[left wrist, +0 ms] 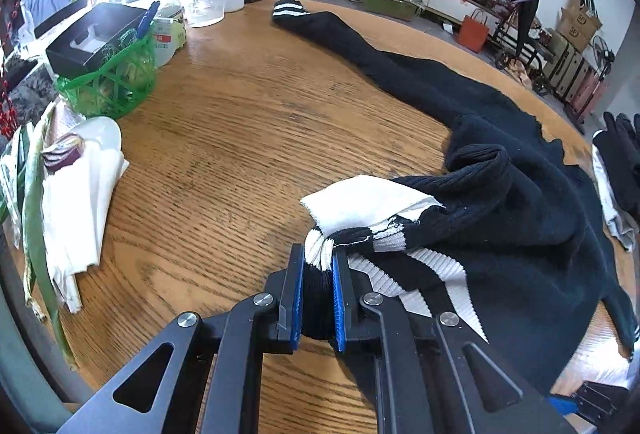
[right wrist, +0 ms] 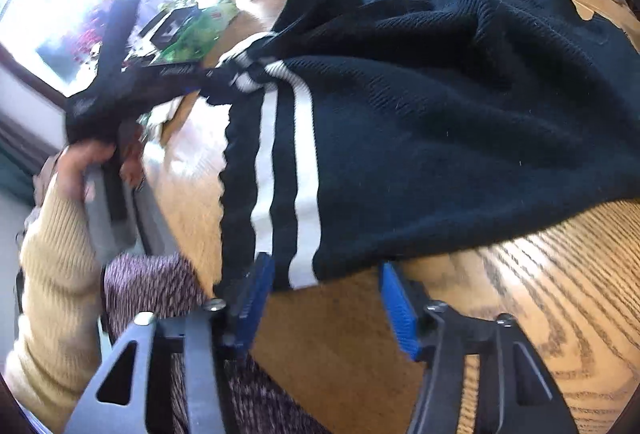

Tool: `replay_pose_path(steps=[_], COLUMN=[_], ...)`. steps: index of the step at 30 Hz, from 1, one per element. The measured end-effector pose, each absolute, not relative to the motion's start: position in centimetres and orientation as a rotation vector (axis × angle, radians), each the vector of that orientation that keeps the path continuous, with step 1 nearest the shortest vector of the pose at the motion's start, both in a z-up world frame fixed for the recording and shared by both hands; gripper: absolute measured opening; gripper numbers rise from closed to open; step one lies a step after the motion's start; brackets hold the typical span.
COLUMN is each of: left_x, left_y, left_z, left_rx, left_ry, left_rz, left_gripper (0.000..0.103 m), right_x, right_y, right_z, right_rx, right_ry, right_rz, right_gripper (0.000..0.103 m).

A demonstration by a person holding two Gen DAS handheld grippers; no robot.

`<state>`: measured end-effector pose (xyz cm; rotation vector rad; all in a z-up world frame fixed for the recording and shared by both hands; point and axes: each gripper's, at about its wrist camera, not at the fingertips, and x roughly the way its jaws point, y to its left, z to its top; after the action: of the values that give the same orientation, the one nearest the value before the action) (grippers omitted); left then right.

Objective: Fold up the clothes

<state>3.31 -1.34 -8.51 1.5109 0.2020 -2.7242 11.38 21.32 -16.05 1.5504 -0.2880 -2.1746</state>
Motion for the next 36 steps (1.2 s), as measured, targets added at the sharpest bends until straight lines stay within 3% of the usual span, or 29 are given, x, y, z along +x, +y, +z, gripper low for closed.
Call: replay_pose_path(steps=[2, 4, 5, 13, 16, 20, 24, 29, 31, 32, 36], left_x=[3.9, 4.4, 4.9, 7.9, 8.8, 9.5, 9.3, 7.8, 6.9, 6.5, 4.2], left_y=[-1.4, -1.5, -1.5, 0.7, 2.1, 4.3, 6.4, 8.8, 9.6, 9.9, 10.6], left_z=[-8.2, -8.0, -7.7, -7.1, -6.6, -5.5, -5.1, -6.1, -6.2, -6.1, -5.5], left_rx=[1.514, 1.525, 1.534, 1.721, 1.777, 1.818, 1.829, 1.856, 1.856, 1.85, 1.782], left_ry=[0.212, 0.219, 0.229, 0.269, 0.302, 0.3, 0.221, 0.142, 0.111, 0.097, 0.084], left_rz=[-2.746, -2.766, -2.78, -2.829, -2.881, -2.954, -2.978, -2.947, -2.944, -2.945, -2.965], left_gripper=[0.013, 0.013, 0.013, 0.018, 0.027, 0.064, 0.067, 0.067, 0.067, 0.067, 0.067], right_x=[10.6, 10.3, 10.2, 11.9, 13.7, 17.9, 23.9, 29.7, 30.8, 31.0, 29.7], right_y=[20.6, 20.5, 20.6, 27.1, 33.4, 41.4, 48.4, 50.9, 51.0, 51.1, 51.4], right_z=[-16.2, -16.3, -16.3, -13.8, -12.6, -10.8, -9.9, -11.1, -11.6, -11.4, -8.3], right_rx=[1.553, 1.546, 1.542, 1.486, 1.519, 1.563, 1.636, 1.799, 1.82, 1.807, 1.624], right_ry=[-0.278, -0.272, -0.274, -0.236, -0.298, -0.376, -0.587, -0.676, -0.713, -0.721, -0.68], right_rz=[-2.213, -2.246, -2.258, -2.54, -2.699, -2.911, -3.033, -3.008, -2.985, -2.996, -3.075], right_gripper=[0.04, 0.015, 0.01, 0.006, 0.006, 0.006, 0.006, 0.009, 0.032, 0.038, 0.049])
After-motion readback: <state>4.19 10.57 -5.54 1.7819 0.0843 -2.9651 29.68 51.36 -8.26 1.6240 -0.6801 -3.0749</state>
